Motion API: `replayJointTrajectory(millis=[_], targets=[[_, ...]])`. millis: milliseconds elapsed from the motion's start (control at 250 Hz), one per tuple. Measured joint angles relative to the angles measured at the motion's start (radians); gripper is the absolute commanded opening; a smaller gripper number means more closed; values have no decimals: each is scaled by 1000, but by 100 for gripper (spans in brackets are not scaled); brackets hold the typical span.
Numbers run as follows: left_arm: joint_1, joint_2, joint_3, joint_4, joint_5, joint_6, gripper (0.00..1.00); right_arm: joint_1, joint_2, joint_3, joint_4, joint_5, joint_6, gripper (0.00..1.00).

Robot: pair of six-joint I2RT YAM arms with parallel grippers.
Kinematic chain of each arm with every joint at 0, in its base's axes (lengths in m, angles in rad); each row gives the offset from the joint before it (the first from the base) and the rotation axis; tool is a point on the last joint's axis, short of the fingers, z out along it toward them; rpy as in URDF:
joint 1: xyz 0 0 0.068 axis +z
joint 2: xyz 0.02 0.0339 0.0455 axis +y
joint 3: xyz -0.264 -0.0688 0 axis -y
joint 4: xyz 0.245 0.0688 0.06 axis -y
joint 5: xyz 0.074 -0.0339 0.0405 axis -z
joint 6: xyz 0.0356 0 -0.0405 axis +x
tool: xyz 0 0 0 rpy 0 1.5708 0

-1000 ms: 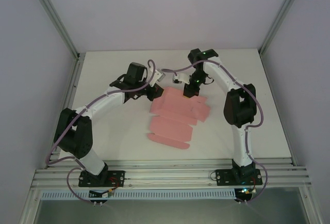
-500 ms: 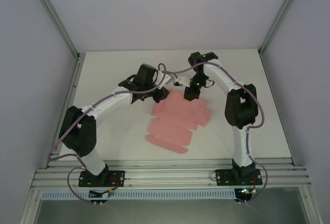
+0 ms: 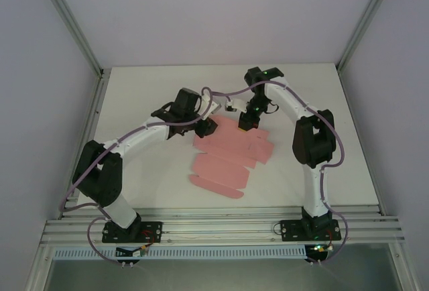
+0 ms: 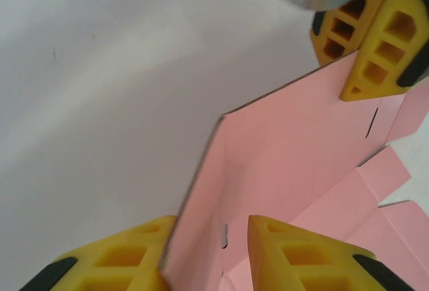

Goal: Assemble paper box

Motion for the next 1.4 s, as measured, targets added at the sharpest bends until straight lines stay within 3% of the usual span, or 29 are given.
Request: replayJointTrajectory(millis=[164, 339, 463, 703, 815, 1402], targets=[[93, 0, 2, 27, 143, -37, 38, -3, 0, 0, -21, -29, -17, 0], [93, 6, 37, 18, 227, -36, 34, -4, 0, 2, -27, -37, -22, 0], [92, 16, 75, 5, 270, -31, 20, -4, 0, 11, -40, -38, -22, 0], [92, 37, 89, -30, 297, -22, 14, -4, 0, 17, -45, -37, -21, 0], [86, 35, 89, -33, 293, -42, 0, -4, 0, 18, -34, -29, -2, 0], [-130, 13, 112, -16, -313, -300, 0, 17, -42, -58, 117, -41, 291, 0]])
